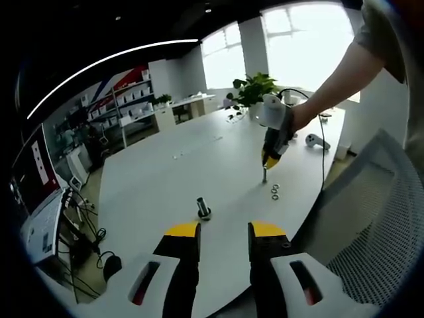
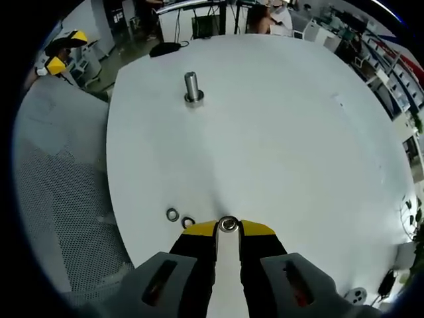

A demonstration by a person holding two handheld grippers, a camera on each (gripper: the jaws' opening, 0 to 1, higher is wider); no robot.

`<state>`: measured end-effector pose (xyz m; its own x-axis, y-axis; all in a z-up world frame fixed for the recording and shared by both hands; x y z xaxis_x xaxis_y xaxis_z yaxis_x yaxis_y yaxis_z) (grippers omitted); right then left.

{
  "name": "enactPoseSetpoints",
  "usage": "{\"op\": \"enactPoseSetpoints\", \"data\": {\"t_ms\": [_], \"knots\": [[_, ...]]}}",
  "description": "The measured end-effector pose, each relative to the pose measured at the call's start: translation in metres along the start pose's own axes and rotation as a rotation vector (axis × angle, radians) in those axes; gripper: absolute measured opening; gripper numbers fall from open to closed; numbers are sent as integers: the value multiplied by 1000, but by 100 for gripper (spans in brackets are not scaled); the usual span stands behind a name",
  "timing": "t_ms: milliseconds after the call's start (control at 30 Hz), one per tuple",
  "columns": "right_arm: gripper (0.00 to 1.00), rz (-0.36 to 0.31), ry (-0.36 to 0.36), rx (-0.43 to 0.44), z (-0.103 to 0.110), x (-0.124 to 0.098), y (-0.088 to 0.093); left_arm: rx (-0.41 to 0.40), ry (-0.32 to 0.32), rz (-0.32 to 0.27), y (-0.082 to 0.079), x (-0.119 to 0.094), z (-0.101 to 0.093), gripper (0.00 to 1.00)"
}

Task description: Place the washer onto the threaded stud by aligning its center hole with the stud, sliding it down to the base, and recovering from edge contact or off-axis alignment until the washer reaches the visible bottom stop.

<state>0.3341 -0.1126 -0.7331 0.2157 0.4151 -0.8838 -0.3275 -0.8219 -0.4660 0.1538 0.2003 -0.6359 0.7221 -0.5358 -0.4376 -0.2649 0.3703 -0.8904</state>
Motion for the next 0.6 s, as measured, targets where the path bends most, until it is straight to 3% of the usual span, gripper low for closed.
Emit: {"op": "enactPoseSetpoints", "data": {"t_ms": [600], "knots": [[14, 26, -6, -21, -1, 5, 1, 7, 5, 9, 0, 1, -1, 26]]}}
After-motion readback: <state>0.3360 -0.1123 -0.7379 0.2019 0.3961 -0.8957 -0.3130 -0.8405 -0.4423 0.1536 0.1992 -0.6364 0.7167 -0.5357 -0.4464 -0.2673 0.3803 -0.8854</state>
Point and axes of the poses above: the point that each gripper's makers call its tool centre point, and the gripper's own axes: x roughly forward along the fingers, z roughly to its left, y roughly out of its underside, the point moved 9 cm from there along -x, roughly backward along the fingers, and after that the axes turned 6 degrees about -z, right-handed, at the moved point
